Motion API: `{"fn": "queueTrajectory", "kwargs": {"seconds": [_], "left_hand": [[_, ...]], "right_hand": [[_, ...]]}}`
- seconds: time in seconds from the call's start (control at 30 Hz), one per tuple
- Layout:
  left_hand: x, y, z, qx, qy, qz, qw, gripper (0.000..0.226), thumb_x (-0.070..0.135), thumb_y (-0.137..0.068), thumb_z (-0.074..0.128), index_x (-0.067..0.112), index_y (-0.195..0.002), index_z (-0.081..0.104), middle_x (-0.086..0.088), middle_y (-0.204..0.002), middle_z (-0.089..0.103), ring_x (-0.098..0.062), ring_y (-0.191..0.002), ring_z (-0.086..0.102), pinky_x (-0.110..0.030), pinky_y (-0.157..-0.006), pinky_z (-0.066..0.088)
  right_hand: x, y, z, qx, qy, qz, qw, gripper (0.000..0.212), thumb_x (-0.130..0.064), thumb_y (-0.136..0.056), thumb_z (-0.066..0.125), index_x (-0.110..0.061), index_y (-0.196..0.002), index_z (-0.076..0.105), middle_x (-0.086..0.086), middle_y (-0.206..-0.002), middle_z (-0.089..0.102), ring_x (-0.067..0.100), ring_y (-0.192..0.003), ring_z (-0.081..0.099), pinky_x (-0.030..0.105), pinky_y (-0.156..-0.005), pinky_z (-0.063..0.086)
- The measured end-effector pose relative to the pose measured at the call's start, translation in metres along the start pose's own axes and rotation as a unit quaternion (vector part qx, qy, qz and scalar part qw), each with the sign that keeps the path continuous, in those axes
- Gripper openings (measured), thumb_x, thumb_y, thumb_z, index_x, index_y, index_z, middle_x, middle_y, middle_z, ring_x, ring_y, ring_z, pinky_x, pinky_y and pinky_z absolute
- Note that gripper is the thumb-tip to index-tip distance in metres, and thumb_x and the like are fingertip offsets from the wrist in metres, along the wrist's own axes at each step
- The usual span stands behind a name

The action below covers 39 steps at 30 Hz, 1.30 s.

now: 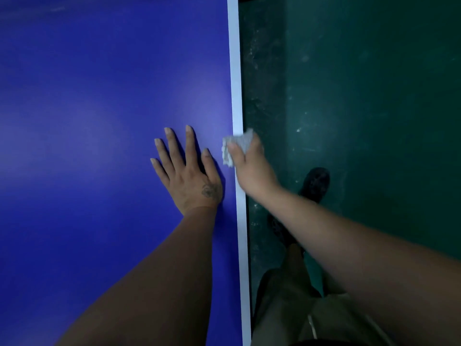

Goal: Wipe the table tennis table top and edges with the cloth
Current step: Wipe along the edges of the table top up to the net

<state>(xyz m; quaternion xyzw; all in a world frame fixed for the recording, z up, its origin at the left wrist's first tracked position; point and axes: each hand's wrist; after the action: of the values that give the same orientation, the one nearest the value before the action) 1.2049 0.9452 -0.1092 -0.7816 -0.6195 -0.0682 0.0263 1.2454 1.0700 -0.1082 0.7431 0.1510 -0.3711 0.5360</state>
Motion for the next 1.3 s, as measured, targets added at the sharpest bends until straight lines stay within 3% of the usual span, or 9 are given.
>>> {"fn": "queueTrajectory", "kwargs": {"seconds": [0.13,0.2,0.33,0.43,0.5,0.63,0.73,1.0,1.3], "left_hand": [[0.001,-0.001,0.0,0.003,-0.001,0.003,1.0,0.058,0.042,-0.114,0.036,0.031,-0.171,0.029,-0.004,-0.181,0.013,-0.029,-0.168,0.005,-0.059,-0.134,0.008],[0.001,-0.002,0.0,0.001,-0.001,0.004,1.0,0.059,0.041,-0.113,0.037,0.03,-0.171,0.03,-0.004,-0.181,0.014,-0.029,-0.168,0.006,-0.06,-0.133,0.009],[-0.001,-0.002,0.0,0.01,0.005,0.012,1.0,0.06,0.038,-0.111,0.038,0.028,-0.17,0.033,-0.006,-0.18,0.017,-0.03,-0.168,0.009,-0.061,-0.133,0.011],[0.0,-0.003,-0.001,0.001,0.0,0.007,1.0,0.061,0.036,-0.11,0.038,0.026,-0.17,0.032,-0.006,-0.18,0.016,-0.029,-0.168,0.008,-0.061,-0.133,0.011],[0.004,-0.002,-0.003,-0.012,-0.004,-0.001,1.0,0.062,0.036,-0.11,0.038,0.024,-0.171,0.03,-0.007,-0.181,0.016,-0.03,-0.168,0.008,-0.062,-0.132,0.011],[0.015,-0.013,-0.009,-0.035,-0.013,-0.014,0.999,0.065,0.039,-0.109,0.033,0.022,-0.171,0.027,-0.009,-0.181,0.012,-0.034,-0.168,0.006,-0.067,-0.13,0.011],[0.047,-0.07,-0.008,-0.035,-0.009,-0.04,0.999,0.067,0.047,-0.108,0.028,0.026,-0.172,0.024,-0.007,-0.181,0.008,-0.032,-0.168,0.002,-0.065,-0.131,0.005],[0.087,-0.231,0.014,0.031,0.008,-0.105,0.994,0.066,0.059,-0.11,0.028,0.036,-0.172,0.023,0.001,-0.181,0.012,-0.024,-0.168,0.005,-0.053,-0.134,0.003],[0.088,-0.225,0.011,0.027,0.003,-0.101,0.995,0.065,0.057,-0.111,0.031,0.034,-0.172,0.024,-0.001,-0.181,0.012,-0.025,-0.168,0.005,-0.054,-0.135,0.005]], "right_hand": [[0.001,0.025,0.008,0.005,0.004,0.061,0.998,0.064,-0.045,-0.111,0.048,-0.008,-0.161,0.032,0.016,-0.159,0.044,0.03,-0.137,0.053,0.033,-0.112,0.04],[-0.031,-0.007,-0.001,0.002,-0.06,0.034,0.998,0.042,-0.033,-0.113,0.049,0.006,-0.12,0.061,0.025,-0.115,0.067,0.031,-0.096,0.067,0.039,-0.091,0.054],[-0.127,-0.113,-0.038,0.007,-0.126,-0.044,0.991,0.047,-0.014,-0.113,0.048,-0.011,-0.066,0.055,0.007,-0.063,0.057,0.018,-0.056,0.054,0.028,-0.067,0.045],[-0.157,-0.135,-0.055,0.031,-0.119,0.014,0.992,0.023,-0.026,-0.11,0.058,-0.005,-0.112,0.066,-0.002,-0.073,0.058,-0.003,-0.047,0.056,0.011,-0.053,0.043],[-0.143,-0.123,-0.058,0.022,-0.074,-0.009,0.997,0.023,-0.031,-0.11,0.058,-0.013,-0.104,0.046,-0.005,-0.085,0.057,-0.009,-0.058,0.059,0.008,-0.055,0.042],[-0.08,-0.069,-0.048,-0.044,0.011,0.0,0.999,0.047,-0.041,-0.108,0.057,-0.01,-0.142,0.044,0.011,-0.136,0.059,0.022,-0.114,0.066,0.037,-0.103,0.052],[-0.051,-0.027,-0.037,-0.084,0.047,0.061,0.993,0.078,-0.046,-0.11,0.049,-0.017,-0.17,0.008,0.007,-0.174,0.023,0.028,-0.152,0.04,0.034,-0.116,0.036],[-0.076,-0.066,-0.02,-0.018,-0.11,0.102,0.988,0.042,-0.037,-0.111,0.051,-0.004,-0.136,0.045,0.022,-0.127,0.063,0.037,-0.107,0.067,0.055,-0.097,0.055],[-0.145,-0.16,-0.039,0.065,-0.025,0.063,0.996,0.057,-0.046,-0.11,0.051,-0.006,-0.149,0.039,0.016,-0.148,0.051,0.032,-0.13,0.055,0.035,-0.1,0.041]]}}
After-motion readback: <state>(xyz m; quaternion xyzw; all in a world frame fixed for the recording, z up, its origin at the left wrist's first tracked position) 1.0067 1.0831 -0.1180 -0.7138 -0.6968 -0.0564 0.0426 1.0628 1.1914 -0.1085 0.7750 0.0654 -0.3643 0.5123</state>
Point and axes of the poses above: each hand's wrist, its own y-axis away from the middle knuckle, its own z-axis out of the palm, x = y × z
